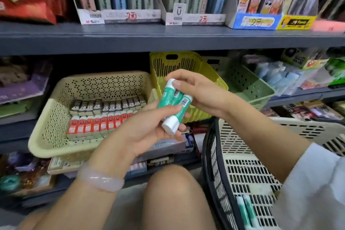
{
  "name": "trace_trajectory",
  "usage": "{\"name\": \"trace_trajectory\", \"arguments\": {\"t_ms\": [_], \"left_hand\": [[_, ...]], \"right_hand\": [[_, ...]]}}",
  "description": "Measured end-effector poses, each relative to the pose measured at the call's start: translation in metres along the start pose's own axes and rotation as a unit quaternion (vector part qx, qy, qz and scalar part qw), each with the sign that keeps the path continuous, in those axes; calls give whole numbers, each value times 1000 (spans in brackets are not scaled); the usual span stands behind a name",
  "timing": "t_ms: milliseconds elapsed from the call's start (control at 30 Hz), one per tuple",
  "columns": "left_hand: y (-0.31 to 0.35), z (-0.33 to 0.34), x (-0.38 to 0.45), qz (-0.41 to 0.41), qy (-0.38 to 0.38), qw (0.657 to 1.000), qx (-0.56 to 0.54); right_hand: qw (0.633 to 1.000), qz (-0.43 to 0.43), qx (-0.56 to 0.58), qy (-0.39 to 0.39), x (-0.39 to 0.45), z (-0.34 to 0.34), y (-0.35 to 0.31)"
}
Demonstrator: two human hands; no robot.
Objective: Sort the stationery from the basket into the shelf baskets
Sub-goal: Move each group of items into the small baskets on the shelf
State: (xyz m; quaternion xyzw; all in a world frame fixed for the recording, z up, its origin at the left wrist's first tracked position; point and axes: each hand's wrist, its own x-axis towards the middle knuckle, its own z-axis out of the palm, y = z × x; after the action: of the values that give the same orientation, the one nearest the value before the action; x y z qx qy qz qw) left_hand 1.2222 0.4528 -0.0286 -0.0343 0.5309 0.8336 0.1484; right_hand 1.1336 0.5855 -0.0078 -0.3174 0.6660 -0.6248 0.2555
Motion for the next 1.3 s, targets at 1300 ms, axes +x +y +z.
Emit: {"name": "trace_trajectory", "arguments": {"t_ms": [1300], "left_hand": [[-3,25,4,122,172,948,-237]], "right_hand": [[820,-78,-562,76,-73,-65,30]]}}
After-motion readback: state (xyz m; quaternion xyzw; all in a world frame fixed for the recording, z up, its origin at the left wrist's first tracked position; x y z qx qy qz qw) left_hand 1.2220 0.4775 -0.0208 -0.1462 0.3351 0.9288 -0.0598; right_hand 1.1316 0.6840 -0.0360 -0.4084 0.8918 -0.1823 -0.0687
